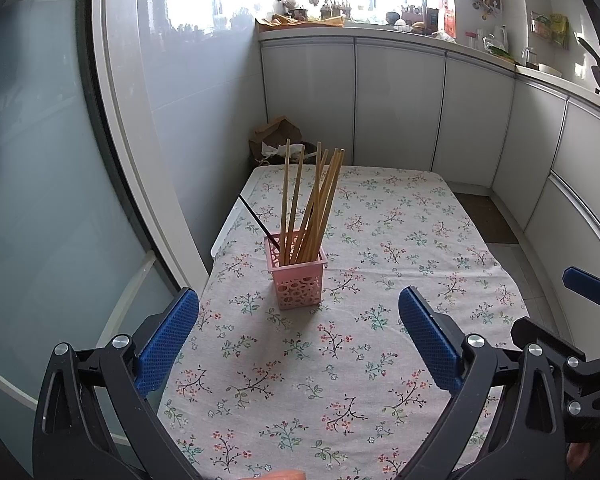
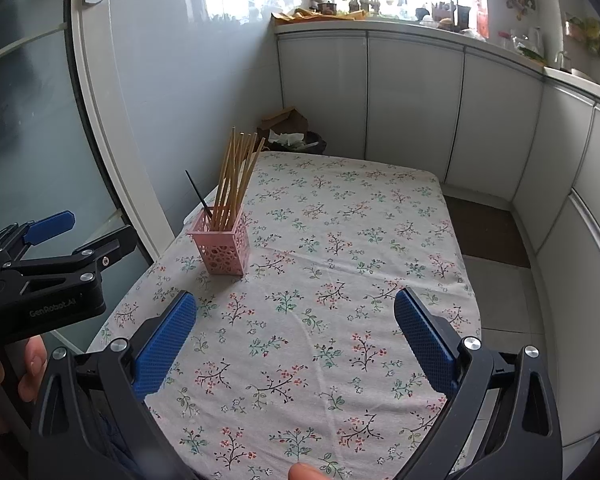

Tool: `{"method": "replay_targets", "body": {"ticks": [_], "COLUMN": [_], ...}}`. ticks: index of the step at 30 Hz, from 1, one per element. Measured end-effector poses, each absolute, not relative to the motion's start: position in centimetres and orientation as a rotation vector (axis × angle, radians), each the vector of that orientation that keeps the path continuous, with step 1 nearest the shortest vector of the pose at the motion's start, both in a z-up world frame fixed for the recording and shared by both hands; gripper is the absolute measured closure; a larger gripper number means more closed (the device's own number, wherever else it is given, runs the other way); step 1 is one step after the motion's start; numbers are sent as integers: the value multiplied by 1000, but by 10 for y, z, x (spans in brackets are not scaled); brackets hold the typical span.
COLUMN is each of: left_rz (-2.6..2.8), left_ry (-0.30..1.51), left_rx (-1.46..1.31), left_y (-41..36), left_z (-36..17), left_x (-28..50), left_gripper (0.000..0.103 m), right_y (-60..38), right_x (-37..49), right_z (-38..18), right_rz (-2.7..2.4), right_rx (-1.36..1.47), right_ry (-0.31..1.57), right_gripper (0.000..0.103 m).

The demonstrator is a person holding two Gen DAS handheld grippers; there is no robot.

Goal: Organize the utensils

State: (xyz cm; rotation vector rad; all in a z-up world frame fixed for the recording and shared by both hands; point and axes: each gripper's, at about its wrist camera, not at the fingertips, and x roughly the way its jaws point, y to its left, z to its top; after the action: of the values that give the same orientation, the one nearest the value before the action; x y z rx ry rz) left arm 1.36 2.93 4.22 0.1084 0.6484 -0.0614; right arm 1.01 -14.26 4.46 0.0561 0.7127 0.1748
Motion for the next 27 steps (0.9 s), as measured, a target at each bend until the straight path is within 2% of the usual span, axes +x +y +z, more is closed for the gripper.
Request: {"method": "replay_targets", "body": {"ticks": [27], "left_rz": [-64], "left_ry": [665], "left_rx": [103], "left_y": [31], "left_z": [41], "left_x": [18], "left_gripper": [7], "right_y": [-142], "right_x": [10], "right_z": [43], "right_rz": [175], "right_rx": [55], "right_ry": [713], "right_gripper": [7]}}
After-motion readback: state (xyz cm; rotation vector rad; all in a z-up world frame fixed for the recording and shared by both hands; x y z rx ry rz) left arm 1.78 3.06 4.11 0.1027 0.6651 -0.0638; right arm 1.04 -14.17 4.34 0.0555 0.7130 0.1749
